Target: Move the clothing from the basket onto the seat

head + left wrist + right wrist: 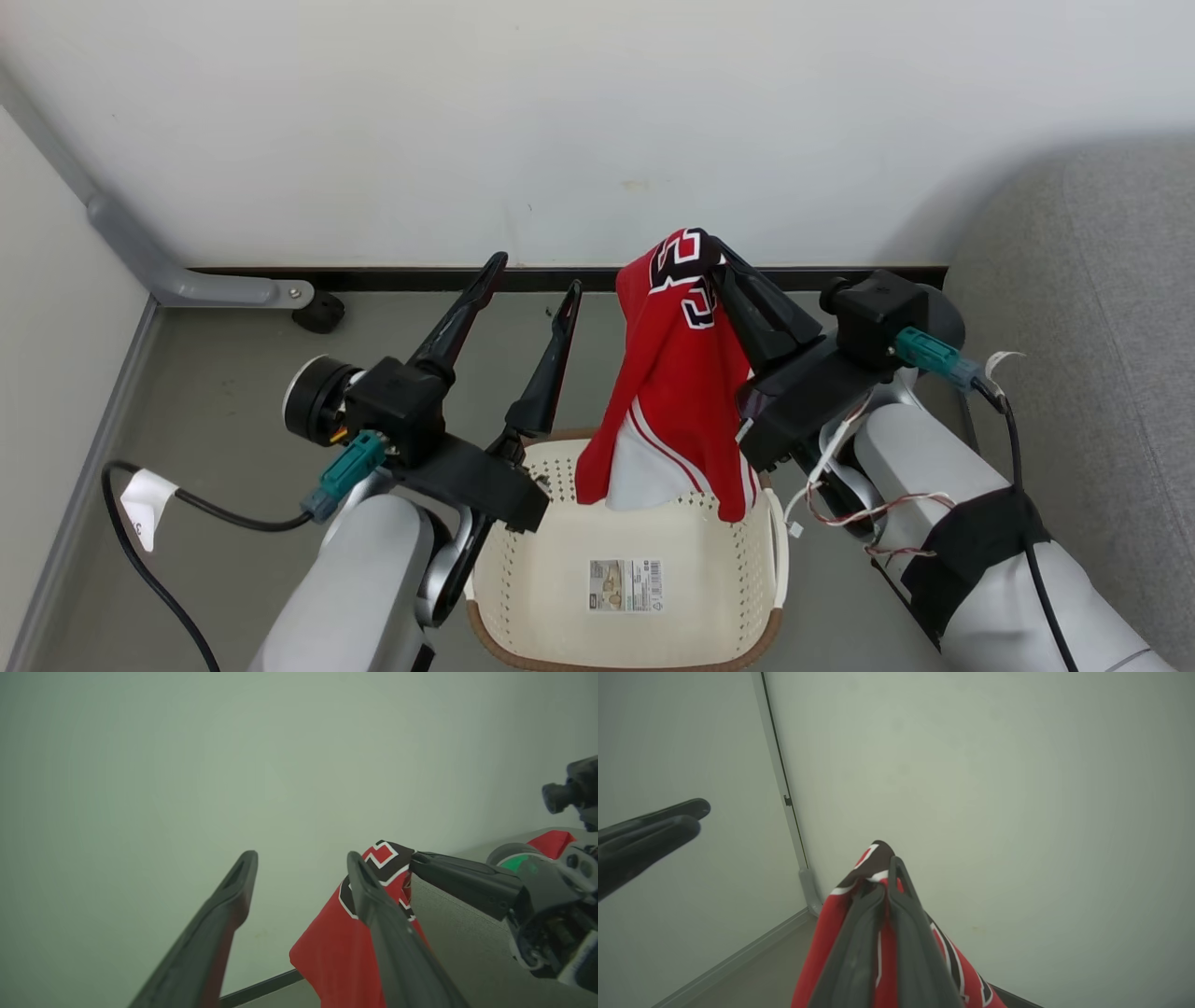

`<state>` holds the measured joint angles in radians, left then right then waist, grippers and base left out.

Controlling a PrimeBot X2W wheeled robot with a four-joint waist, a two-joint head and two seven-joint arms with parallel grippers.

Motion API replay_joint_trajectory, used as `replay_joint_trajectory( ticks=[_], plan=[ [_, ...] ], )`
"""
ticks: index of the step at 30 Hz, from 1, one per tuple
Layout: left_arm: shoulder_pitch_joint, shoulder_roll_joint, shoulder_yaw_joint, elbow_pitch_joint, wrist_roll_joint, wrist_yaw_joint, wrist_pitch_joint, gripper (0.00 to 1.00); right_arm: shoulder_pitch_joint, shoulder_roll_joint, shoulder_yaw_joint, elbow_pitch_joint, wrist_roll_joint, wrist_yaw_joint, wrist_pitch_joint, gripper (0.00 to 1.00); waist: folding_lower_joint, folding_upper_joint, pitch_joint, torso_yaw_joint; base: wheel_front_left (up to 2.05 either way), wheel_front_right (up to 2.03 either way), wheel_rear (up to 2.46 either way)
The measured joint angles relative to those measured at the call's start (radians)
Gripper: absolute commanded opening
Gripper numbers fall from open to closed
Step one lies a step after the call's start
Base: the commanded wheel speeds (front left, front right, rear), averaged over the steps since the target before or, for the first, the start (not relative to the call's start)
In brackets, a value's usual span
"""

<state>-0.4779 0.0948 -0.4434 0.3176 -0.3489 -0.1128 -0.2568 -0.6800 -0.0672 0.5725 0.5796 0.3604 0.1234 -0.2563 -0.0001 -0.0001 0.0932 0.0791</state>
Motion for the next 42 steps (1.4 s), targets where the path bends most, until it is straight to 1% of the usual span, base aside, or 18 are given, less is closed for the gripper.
replay_joint_trajectory(
  ticks=[4, 11, 17, 20, 25, 31, 42],
  plan=[
    [0.024, 0.002, 0.015, 0.017, 0.003, 0.007, 0.0, 1.0, 0.002, -0.009, -0.019, -0.01, 0.0, 0.0, 0.0, 0.0, 0.0, 0.0, -0.002, -0.018, 0.0, 0.0, 0.0],
    [0.064, 0.007, 0.02, 0.032, 0.007, 0.007, 0.0, 1.0, 0.006, -0.023, -0.04, -0.03, -0.002, -0.002, 0.0, 0.0, -0.0001, 0.0, -0.003, -0.046, 0.0, 0.0, 0.0],
    [0.087, 0.007, 0.021, 0.027, 0.009, 0.006, 0.0, 1.0, 0.005, -0.033, -0.057, -0.039, -0.011, -0.005, 0.0, 0.0, 0.0001, 0.0, -0.001, -0.072, 0.0, 0.0, 0.0],
    [0.119, 0.007, 0.016, 0.02, 0.013, -0.002, 0.0, 1.0, 0.005, -0.033, -0.067, -0.039, -0.018, -0.009, 0.0, 0.0, 0.0, 0.0, -0.005, -0.087, 0.0, 0.0, 0.0],
    [0.166, 0.006, 0.002, -0.006, 0.028, -0.002, 0.0, 1.0, 0.006, -0.046, -0.08, -0.043, -0.027, -0.009, 0.0, 0.0, 0.0, 0.0, -0.014, -0.115, 0.0, 0.0, 0.0],
    [0.198, 0.0, -0.008, -0.047, 0.028, -0.003, 0.0, 1.0, 0.005, -0.069, -0.093, -0.058, -0.046, -0.009, 0.0, 0.0, 0.0, 0.0, -0.023, -0.157, 0.0, 0.0, 0.0],
    [0.21, -0.008, -0.026, -0.117, 0.035, -0.01, 0.0, 1.0, -0.032, -0.137, -0.137, -0.08, -0.067, -0.009, 0.0, 0.0, 0.0001, 0.0, -0.026, -0.253, 0.0, 0.0, 0.0]
  ],
)
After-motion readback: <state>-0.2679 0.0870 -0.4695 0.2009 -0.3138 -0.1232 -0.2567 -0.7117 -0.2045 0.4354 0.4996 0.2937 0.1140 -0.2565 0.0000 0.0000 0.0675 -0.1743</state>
